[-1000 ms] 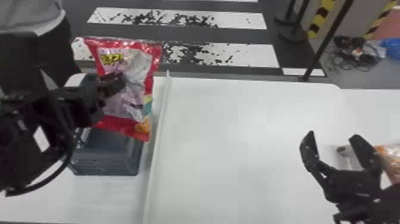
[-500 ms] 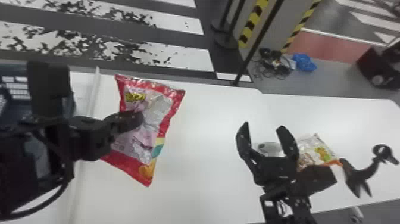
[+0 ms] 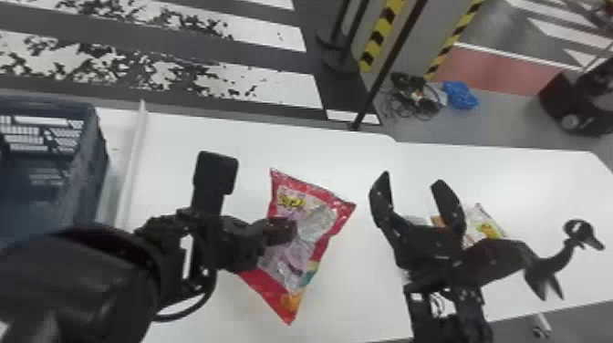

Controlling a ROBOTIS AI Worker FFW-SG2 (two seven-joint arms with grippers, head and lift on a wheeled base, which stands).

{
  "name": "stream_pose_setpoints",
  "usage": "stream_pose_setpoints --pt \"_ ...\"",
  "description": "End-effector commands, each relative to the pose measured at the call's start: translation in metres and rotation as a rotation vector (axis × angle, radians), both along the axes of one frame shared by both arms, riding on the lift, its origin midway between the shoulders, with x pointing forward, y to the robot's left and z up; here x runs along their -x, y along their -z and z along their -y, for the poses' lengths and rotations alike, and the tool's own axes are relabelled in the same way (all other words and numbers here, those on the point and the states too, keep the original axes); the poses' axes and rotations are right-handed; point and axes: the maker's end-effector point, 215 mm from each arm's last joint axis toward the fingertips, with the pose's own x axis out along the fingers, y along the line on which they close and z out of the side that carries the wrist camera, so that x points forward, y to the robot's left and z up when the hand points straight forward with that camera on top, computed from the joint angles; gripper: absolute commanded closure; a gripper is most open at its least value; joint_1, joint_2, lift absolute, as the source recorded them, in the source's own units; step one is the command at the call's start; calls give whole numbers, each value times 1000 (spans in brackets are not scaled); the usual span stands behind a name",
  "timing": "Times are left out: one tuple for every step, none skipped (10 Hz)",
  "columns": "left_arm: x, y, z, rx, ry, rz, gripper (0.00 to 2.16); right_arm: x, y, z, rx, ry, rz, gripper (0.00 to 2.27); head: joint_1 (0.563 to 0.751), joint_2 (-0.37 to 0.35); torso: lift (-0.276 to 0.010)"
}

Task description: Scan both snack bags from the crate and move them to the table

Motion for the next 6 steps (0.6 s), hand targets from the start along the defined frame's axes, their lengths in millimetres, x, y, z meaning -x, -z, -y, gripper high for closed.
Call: stream_pose_setpoints --pt "11 30 22 -32 50 -4 2132 -1 -3 6 -3 9 6 60 695 -350 -87" --pt "10 44 29 -19 71 5 2128 -1 -4 9 -10 15 9 60 695 -350 -87" --pt "3 58 29 -15 67 18 2128 -2 -4 9 -12 15 9 60 695 -350 -87" --pt "1 74 28 -22 72 10 2125 -4 -1 10 -12 15 3 63 695 -350 -87" --pt "-5 76 28 -15 70 23 2101 -4 1 10 -13 14 0 63 695 -350 -87" --pt "-13 77 27 -20 62 35 1916 -4 3 9 -14 12 -4 63 695 -350 -87"
